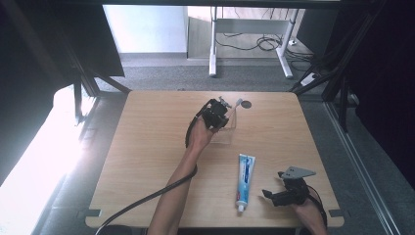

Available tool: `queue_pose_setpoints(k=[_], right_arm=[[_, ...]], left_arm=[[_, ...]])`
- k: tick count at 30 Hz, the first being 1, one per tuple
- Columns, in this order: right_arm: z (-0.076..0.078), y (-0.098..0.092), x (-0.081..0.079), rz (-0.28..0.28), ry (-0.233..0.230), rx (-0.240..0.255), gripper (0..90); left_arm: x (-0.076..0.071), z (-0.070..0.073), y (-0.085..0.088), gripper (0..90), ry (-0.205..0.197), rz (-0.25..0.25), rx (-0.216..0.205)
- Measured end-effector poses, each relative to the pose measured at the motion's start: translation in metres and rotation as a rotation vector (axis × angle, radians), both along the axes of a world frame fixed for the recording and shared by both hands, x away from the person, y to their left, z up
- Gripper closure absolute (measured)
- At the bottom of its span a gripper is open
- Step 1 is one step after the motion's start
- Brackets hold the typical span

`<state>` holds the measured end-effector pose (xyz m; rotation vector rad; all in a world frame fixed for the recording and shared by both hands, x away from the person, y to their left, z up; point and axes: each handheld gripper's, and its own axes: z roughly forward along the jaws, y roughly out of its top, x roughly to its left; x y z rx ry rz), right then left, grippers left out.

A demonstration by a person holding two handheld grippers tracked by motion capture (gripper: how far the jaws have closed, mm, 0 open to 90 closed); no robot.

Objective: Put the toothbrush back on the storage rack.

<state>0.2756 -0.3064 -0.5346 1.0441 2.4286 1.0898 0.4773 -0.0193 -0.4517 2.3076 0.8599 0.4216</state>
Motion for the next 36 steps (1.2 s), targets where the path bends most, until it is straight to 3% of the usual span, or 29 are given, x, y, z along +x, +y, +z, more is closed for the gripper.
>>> queue_pose_setpoints(k=[18, 28, 36], right_arm=[[-0.0001, 0.0001, 0.0000, 0.000, 0.000, -0.002, 3.1], [-0.0004, 0.0003, 0.0001, 0.001, 0.003, -0.003, 3.1], [-0.0002, 0.0002, 0.0001, 0.001, 0.002, -0.002, 3.1]], left_arm=[[-0.0025, -0.0039, -0.0063, 78.2, 0.018, -0.017, 0.086], [-0.0017, -0.0037, -0.0056, 77.7, 0.043, -0.015, 0.102], [-0.0019, -0.0040, -0.0058, 69.0, 0.042, -0.012, 0.095]])
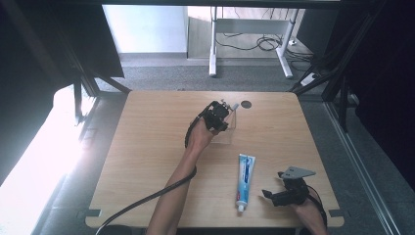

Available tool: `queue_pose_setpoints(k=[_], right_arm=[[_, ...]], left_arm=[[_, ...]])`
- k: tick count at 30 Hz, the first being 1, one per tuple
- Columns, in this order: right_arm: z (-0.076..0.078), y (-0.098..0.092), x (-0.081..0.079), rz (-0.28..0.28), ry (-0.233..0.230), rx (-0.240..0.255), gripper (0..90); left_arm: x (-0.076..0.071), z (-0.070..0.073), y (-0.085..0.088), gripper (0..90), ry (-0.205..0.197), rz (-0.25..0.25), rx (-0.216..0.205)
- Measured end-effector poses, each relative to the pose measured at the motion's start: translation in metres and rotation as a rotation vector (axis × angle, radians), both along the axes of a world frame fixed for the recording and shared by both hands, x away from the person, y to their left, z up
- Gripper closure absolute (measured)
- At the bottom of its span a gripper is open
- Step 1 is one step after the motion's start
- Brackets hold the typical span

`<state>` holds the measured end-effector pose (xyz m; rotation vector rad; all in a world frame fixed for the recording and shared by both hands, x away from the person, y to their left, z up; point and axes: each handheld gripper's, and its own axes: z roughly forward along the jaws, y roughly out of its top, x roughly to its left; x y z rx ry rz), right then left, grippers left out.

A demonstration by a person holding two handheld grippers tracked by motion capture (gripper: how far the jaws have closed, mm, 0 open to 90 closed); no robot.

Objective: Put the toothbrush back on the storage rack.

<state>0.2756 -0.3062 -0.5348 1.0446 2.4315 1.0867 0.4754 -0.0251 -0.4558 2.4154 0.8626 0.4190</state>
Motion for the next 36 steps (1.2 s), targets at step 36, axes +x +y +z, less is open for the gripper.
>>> queue_pose_setpoints(k=[36], right_arm=[[0.001, 0.000, 0.000, 0.000, -0.009, -0.002, 3.1]], left_arm=[[-0.017, 0.028, 0.019, 33.9, -0.010, -0.009, -0.164]])
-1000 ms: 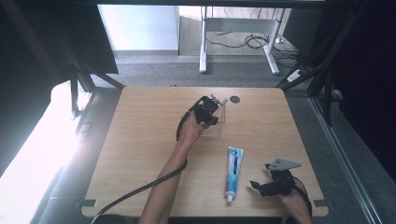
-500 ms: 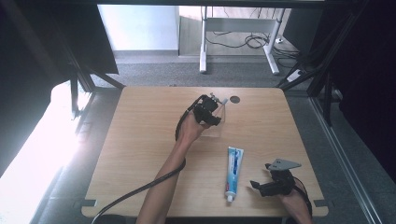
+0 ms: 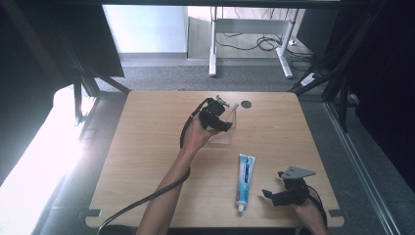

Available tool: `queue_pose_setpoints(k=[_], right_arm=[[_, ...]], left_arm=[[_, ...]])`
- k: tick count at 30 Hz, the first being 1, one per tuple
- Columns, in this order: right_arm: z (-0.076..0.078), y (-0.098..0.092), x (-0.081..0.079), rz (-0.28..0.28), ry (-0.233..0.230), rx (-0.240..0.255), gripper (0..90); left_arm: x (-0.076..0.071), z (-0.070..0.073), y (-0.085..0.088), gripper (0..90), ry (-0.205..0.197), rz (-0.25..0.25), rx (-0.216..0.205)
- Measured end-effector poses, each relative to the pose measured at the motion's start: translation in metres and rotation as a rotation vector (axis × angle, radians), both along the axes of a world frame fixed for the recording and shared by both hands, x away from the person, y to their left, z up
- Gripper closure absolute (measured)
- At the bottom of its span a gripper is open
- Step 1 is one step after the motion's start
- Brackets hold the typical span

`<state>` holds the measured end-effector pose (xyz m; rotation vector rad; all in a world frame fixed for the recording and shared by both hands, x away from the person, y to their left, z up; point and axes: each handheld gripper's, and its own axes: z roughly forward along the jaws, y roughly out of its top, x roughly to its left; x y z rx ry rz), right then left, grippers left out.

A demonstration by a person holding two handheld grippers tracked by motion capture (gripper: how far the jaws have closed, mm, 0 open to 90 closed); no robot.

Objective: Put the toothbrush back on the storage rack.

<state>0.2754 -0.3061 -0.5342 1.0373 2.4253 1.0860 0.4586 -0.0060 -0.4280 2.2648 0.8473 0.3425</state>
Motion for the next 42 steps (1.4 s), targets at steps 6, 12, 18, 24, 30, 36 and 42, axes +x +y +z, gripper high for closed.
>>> queue_pose_setpoints(k=[6, 12, 18, 24, 30, 36, 42], right_arm=[[0.000, 0.000, 0.000, -0.001, 0.000, 0.000, 3.1], [0.000, 0.000, 0.000, -0.001, -0.003, -0.003, 3.1], [0.000, 0.001, 0.000, 0.000, -0.003, -0.006, 3.1], [0.000, 0.001, -0.001, -0.001, -0.003, -0.007, 3.1], [0.000, 0.001, -0.001, -0.001, -0.002, -0.007, 3.1], [0.000, 0.002, 0.000, -0.001, 0.000, -0.008, 3.1], [0.000, 0.002, -0.001, -0.001, 0.000, -0.008, 3.1]], left_arm=[[-0.006, 0.004, 0.008, 28.8, 0.005, -0.005, -0.032], [-0.013, 0.008, 0.014, 22.4, 0.005, -0.014, -0.056], [-0.020, 0.010, 0.018, 18.4, 0.005, -0.025, -0.065], [-0.028, 0.009, 0.022, 15.7, 0.005, -0.040, -0.057], [-0.034, 0.006, 0.028, 14.2, 0.002, -0.044, -0.058], [-0.043, 0.004, 0.034, 13.3, -0.015, -0.057, -0.047], [-0.052, 0.002, 0.042, 13.1, -0.029, -0.059, -0.039]])
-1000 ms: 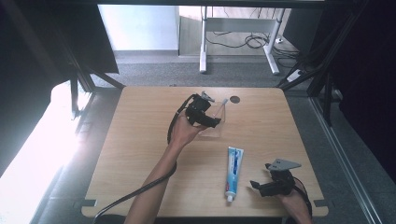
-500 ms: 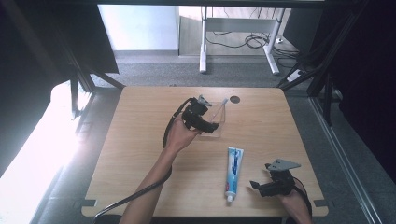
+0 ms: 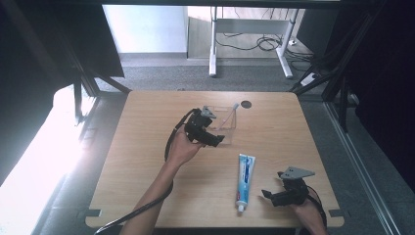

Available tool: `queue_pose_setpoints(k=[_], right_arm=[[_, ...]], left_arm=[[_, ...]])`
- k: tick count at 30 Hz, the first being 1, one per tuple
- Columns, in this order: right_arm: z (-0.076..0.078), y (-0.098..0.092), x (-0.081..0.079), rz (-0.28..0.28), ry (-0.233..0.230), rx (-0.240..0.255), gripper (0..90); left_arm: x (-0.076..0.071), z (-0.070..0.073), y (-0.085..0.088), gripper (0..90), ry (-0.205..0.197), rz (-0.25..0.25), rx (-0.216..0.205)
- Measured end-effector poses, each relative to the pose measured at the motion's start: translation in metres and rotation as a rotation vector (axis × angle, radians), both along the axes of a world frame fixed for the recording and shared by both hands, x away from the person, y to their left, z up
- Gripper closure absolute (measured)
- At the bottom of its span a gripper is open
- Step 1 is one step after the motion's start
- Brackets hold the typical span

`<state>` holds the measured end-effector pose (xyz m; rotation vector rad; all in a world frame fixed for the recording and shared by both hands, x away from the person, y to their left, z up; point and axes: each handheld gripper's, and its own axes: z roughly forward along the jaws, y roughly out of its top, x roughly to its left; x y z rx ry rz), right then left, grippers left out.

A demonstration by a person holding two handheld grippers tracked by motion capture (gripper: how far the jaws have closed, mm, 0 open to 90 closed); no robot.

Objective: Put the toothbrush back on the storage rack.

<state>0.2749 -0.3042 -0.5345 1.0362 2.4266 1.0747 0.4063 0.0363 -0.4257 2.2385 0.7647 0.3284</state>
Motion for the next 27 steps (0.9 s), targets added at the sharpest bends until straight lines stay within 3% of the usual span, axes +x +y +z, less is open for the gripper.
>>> queue_pose_setpoints(k=[5, 23, 27], right_arm=[[0.000, 0.001, 0.000, -0.001, 0.002, -0.003, 3.1], [-0.001, 0.001, 0.000, 0.000, 0.003, -0.009, 3.1], [-0.001, 0.002, 0.000, 0.002, 0.002, -0.011, 3.1]], left_arm=[[-0.008, -0.003, 0.012, 13.0, -0.017, 0.003, 0.007], [-0.035, -0.015, 0.041, 13.1, -0.012, 0.014, -0.029], [-0.043, -0.019, 0.045, 13.2, -0.016, 0.009, -0.016]])
